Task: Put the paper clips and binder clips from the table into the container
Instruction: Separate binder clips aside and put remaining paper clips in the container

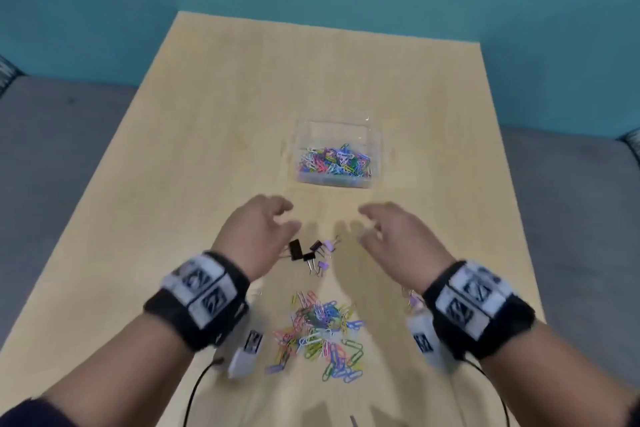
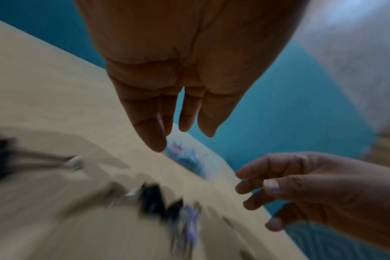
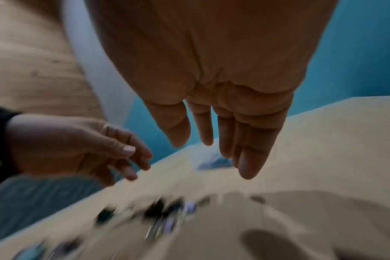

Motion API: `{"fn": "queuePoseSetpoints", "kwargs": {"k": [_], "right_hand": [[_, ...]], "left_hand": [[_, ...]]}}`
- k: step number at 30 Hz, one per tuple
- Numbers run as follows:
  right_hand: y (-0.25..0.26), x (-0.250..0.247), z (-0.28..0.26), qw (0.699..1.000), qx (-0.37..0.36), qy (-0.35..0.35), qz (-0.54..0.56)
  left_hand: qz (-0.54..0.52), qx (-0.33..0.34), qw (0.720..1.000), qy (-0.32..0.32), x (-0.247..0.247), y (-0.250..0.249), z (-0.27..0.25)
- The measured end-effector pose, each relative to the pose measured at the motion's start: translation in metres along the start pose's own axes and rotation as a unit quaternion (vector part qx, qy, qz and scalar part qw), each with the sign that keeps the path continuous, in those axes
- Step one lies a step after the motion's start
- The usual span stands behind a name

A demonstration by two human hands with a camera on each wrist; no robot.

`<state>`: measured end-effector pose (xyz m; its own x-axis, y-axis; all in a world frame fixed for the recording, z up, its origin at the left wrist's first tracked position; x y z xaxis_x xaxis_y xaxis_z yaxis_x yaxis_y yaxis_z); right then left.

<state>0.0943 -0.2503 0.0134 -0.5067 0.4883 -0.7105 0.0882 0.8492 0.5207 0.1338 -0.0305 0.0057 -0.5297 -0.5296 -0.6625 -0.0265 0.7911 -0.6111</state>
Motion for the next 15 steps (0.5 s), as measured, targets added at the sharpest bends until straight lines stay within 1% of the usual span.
{"fn": "queuePoseSetpoints", "kwargs": {"k": [2,3,5,7,9,11,13,15], "right_hand": [[-0.004,0.045,-0.036,0.993,-0.028,0.098,-0.057],[-0.007,0.066,-0.053,0.986,-0.037,0.132,-0.091],[-0.011,0.098,-0.079,0.973,-0.045,0.156,-0.163],[-0.014,0.119,-0.091,0.967,-0.034,0.144,-0.207],[-0.016,0.129,-0.091,0.969,-0.026,0.110,-0.218],[-0.012,0.133,-0.084,0.976,-0.026,0.088,-0.197],[-0.006,0.135,-0.073,0.982,-0.028,0.079,-0.171],[0.002,0.137,-0.064,0.985,-0.035,0.067,-0.153]], "left_hand": [[0.058,-0.001,0.996,0.063,0.032,0.016,-0.043],[0.088,-0.006,0.992,0.091,0.048,0.024,-0.063],[0.136,-0.013,0.983,0.122,0.077,0.039,-0.093],[0.164,-0.010,0.979,0.123,0.096,0.045,-0.109],[0.181,0.003,0.977,0.109,0.109,0.046,-0.113],[0.184,0.013,0.979,0.092,0.115,0.044,-0.109],[0.165,0.022,0.983,0.075,0.118,0.041,-0.101],[0.153,0.033,0.985,0.071,0.119,0.035,-0.093]]}}
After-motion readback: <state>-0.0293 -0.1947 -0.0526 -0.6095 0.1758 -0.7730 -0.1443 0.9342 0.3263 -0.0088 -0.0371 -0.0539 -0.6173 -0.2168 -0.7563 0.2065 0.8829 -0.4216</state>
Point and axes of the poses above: each hand's wrist, its own z-axis towards the middle knuckle, its own x-axis out of the palm, y = z × x, the point moved 3 cm from there along z, towards the middle knuckle, and after that the axes turned 12 degrees about y, right-handed, at the moved point
